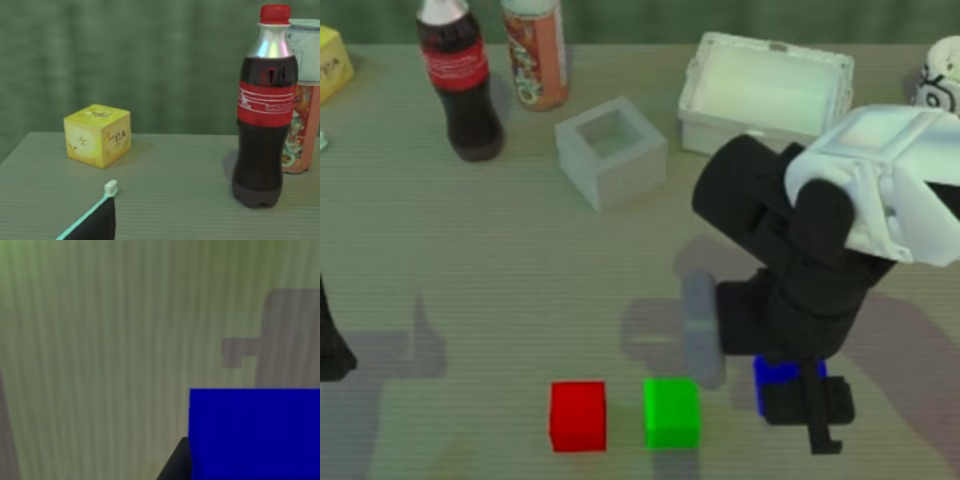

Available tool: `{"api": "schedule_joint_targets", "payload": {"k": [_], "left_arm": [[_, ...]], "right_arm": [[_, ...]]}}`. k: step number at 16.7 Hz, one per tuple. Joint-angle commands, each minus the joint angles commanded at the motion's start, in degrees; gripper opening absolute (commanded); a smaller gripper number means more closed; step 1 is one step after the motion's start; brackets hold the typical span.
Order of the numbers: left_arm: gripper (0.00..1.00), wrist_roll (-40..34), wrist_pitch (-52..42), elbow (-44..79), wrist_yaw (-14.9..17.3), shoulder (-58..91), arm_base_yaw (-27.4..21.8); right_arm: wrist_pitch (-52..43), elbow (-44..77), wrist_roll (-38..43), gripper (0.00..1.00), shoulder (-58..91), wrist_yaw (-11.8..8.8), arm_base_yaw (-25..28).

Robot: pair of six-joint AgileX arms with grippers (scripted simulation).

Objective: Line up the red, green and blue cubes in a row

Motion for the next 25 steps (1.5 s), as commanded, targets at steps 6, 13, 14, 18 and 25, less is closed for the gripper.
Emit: {"api": "schedule_joint_targets", "payload": {"k": [6,13,14,18,25], "left_arm": [[1.00,0.00,0.00,0.00,0.00,0.00,0.00],[1.00,0.00,0.00,0.00,0.00,0.00,0.00],[1.00,0.00,0.00,0.00,0.00,0.00,0.00],[1.00,0.00,0.00,0.00,0.00,0.00,0.00],[1.00,0.00,0.00,0.00,0.00,0.00,0.00]], "right_arm": [[2.33,-1.36,0.20,0.00,1.05,0.00,-0.25],[15.46,-9.52,0.15,0.00,5.87,0.00,0.01],[15.86,-9.80,0.14,0.00,6.06,0.02,0.04],[15.86,-9.80,0.14,0.08,6.06,0.02,0.04],[15.86,-9.80,0.14,0.60,6.06,0.02,0.04]]}}
